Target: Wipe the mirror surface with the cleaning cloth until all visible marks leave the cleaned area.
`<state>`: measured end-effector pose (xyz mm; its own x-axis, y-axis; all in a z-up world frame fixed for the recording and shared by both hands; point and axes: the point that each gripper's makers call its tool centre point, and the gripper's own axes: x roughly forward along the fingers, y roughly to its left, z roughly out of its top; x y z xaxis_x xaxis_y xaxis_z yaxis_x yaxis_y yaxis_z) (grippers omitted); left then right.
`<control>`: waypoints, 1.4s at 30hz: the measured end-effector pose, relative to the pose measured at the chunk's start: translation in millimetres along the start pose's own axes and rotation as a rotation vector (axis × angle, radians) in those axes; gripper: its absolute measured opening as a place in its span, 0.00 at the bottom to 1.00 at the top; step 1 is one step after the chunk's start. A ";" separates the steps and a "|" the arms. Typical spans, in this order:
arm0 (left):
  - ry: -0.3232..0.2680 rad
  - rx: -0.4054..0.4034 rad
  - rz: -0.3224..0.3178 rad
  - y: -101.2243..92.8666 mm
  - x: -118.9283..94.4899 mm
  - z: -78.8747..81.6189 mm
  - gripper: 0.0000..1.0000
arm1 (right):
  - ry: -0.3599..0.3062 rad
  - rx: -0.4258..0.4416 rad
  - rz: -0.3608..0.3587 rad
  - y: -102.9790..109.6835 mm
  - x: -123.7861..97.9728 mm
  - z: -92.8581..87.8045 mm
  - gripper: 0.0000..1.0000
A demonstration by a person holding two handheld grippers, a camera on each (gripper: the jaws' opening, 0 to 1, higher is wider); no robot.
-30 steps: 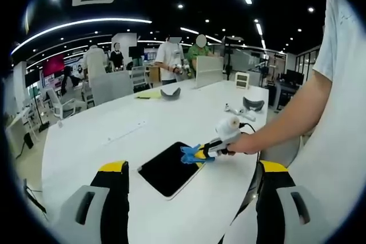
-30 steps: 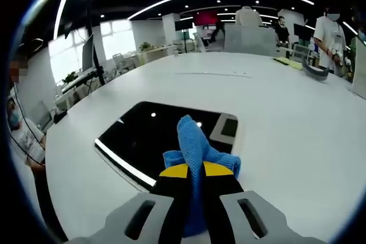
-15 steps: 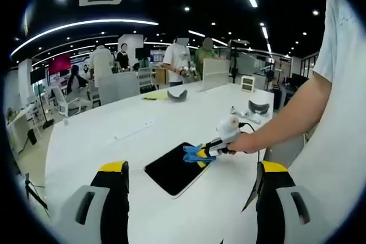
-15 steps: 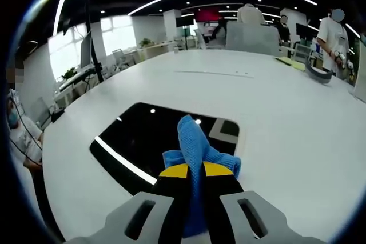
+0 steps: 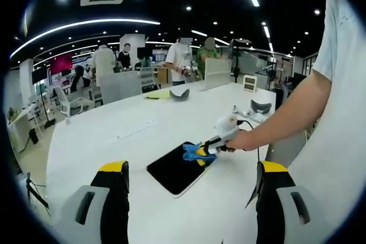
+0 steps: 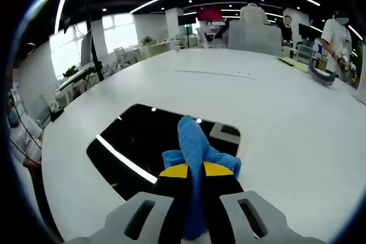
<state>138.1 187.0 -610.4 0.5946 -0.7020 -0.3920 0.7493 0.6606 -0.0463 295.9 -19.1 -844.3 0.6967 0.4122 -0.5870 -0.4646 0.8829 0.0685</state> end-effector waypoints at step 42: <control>-0.001 -0.018 0.031 14.0 1.5 -1.7 0.92 | 0.038 -0.041 0.027 -6.4 23.1 17.3 0.03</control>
<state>148.9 195.6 -613.2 0.6182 -0.6812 -0.3923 0.7248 0.6871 -0.0510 324.4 -11.4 -844.3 0.6628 0.4268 -0.6153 -0.5060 0.8610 0.0521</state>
